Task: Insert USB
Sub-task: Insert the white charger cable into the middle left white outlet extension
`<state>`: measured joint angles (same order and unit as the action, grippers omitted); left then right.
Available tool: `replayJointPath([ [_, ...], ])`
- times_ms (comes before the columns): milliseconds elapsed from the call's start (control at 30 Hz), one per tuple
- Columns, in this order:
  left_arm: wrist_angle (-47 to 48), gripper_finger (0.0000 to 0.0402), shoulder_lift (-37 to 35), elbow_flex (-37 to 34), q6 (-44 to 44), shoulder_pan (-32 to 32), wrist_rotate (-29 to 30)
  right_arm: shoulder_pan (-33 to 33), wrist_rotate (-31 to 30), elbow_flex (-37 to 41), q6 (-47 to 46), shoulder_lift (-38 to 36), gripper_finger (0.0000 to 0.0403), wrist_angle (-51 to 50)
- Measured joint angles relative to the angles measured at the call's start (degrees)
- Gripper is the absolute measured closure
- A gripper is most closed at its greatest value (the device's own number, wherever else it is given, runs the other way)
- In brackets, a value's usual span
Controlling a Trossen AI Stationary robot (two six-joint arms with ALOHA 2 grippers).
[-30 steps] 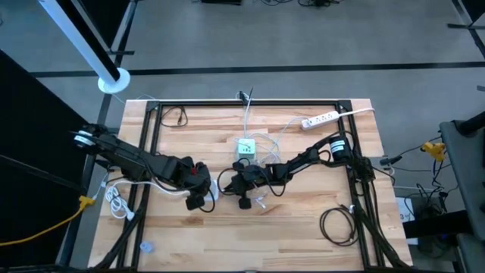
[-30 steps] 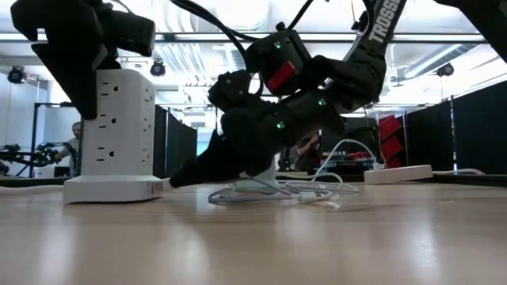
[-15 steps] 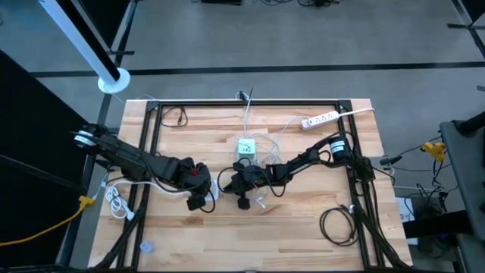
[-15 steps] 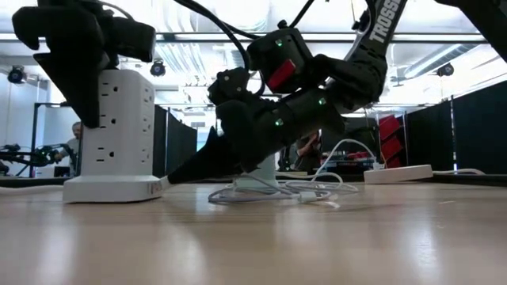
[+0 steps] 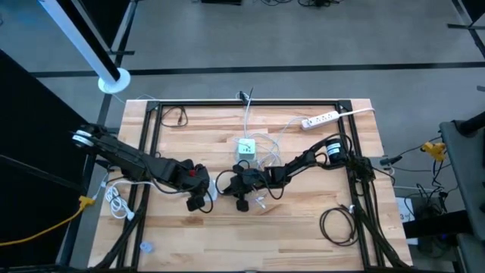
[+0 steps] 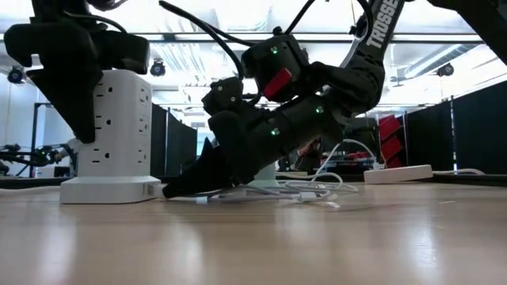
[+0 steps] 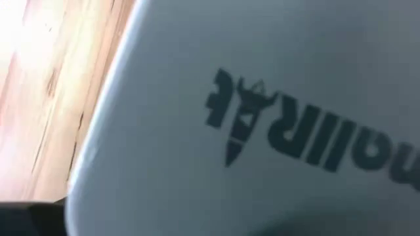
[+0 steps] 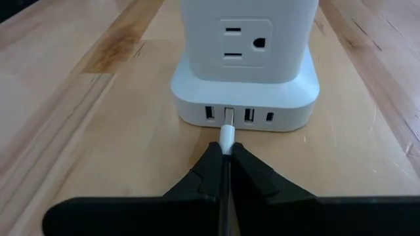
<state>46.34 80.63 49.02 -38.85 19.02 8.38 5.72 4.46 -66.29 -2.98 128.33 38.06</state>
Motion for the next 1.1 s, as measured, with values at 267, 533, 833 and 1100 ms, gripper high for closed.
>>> replayJointPath([
  [267, -1.17, 0.0090, 0.01, -0.73, 1.18, 0.18, 0.26, -0.02, -0.14, -1.61, 0.66, 0.11, 0.0398, -0.04],
  [533, -1.39, 0.0090, 0.07, -0.80, 1.23, 0.34, 0.33, -0.09, 0.01, -2.35, 1.49, 0.11, 0.0398, -1.35],
  [833, -0.62, 0.0090, 0.16, 0.64, 1.24, 0.34, 0.59, 0.00, 0.12, -2.54, 4.97, -0.05, 0.0383, -2.61],
  [1100, 5.90, 0.0090, 0.30, 4.53, 0.50, 0.34, 0.97, -0.18, 0.05, -2.66, 6.82, -5.80, 0.0223, -14.08],
])
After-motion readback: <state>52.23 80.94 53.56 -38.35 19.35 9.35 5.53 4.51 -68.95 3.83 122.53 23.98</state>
